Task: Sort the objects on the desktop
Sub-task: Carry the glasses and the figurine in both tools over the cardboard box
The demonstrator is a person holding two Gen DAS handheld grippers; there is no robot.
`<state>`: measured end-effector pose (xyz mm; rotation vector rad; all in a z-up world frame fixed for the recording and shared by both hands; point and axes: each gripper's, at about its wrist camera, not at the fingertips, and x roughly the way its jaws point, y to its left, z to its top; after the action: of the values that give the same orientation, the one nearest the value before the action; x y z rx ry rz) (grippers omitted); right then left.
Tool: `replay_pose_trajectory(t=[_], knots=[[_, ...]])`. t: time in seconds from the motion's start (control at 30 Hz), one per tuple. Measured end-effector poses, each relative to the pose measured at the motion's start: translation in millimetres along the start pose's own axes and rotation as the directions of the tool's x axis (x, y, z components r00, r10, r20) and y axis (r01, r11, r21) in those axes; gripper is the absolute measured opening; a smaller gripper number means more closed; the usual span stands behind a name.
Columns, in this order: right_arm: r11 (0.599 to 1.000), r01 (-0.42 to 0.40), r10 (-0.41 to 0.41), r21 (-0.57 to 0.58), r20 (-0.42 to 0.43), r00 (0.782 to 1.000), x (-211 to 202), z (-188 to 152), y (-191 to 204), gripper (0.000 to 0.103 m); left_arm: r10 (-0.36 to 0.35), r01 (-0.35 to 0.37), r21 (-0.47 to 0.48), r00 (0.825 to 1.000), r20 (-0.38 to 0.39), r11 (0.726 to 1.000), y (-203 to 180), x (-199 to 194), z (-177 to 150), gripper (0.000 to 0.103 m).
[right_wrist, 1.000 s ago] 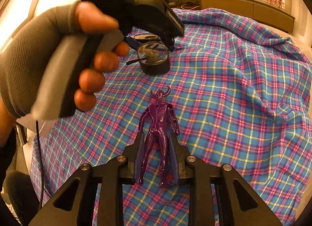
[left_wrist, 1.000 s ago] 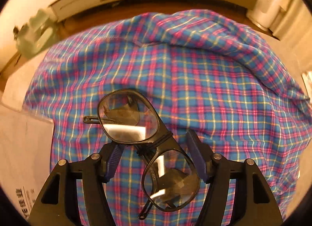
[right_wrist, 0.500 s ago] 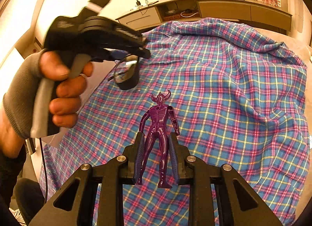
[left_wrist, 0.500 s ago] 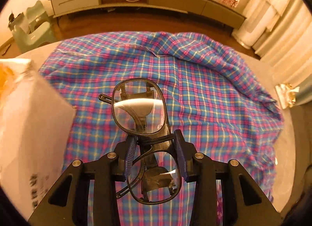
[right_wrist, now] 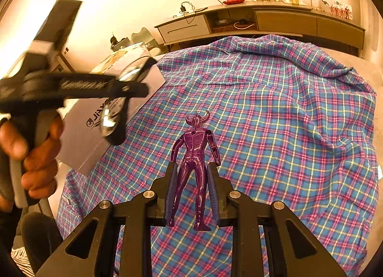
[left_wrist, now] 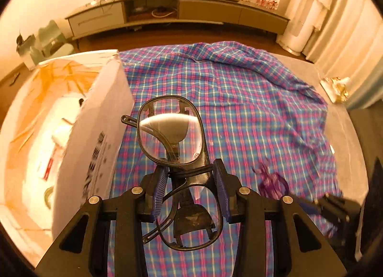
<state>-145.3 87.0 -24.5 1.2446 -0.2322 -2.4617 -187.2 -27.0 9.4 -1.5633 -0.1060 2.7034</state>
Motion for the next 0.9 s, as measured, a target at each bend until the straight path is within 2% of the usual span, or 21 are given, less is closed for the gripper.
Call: replay_pose_trajectory(t=[0.1, 0.4, 0.63, 0.9], knots=[[0.999, 0.021, -0.021, -0.034, 0.015, 1.000, -6, -2, 12, 0.027, -0.002, 0.001, 0.021, 1.000, 0.023, 1.000, -4, -18, -12, 0.040], [0.995, 0.022, -0.014, -0.100, 0.075, 0.997, -29, 0, 54, 0.027, 0.024, -0.031, 0.072, 0.996, 0.091, 0.997, -6, -74, -43, 0.040], [0.987, 0.048, -0.033, -0.153, 0.103, 0.994, -39, 0, 82, 0.027, 0.034, -0.042, 0.063, 0.990, 0.135, 0.997, 5, -103, -61, 0.040], [0.976, 0.071, -0.043, -0.207, 0.134, 0.990, -50, 3, 118, 0.027, 0.028, -0.030, 0.010, 0.985, 0.173, 0.999, 34, -125, -77, 0.040]])
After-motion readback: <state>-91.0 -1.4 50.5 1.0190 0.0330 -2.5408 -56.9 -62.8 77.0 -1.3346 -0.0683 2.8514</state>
